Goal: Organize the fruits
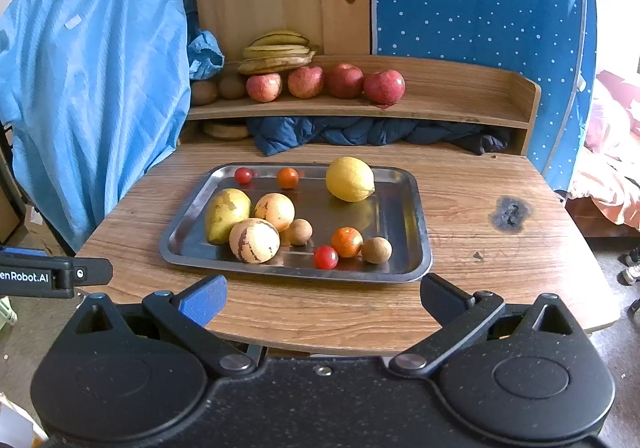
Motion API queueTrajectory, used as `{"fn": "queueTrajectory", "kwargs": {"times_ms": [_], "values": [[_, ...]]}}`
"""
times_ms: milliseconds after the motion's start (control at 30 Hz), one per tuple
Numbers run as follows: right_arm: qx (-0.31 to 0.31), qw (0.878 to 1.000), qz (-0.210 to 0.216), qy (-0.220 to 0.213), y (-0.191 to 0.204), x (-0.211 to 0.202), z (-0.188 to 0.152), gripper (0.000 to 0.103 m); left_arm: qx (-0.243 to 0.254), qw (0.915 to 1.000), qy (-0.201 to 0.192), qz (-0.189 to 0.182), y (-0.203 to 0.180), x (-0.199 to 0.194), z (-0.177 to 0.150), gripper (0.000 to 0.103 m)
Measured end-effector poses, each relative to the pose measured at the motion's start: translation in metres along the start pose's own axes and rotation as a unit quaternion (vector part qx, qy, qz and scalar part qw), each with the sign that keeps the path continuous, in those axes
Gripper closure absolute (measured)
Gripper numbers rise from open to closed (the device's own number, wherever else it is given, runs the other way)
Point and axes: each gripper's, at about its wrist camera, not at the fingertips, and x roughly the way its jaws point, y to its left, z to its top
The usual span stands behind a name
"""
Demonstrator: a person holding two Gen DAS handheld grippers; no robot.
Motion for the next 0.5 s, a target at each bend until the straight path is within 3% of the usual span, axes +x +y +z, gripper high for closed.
{"fn": "queueTrajectory", "kwargs": {"times_ms": [500], "values": [[0.003, 1.000, -0.009, 0.001, 0.0030, 0.0002, -0.0003, 0.001, 0.002, 0.9999, -0.001, -0.011, -0.0022, 0.0026, -0.0002, 0.001]]}}
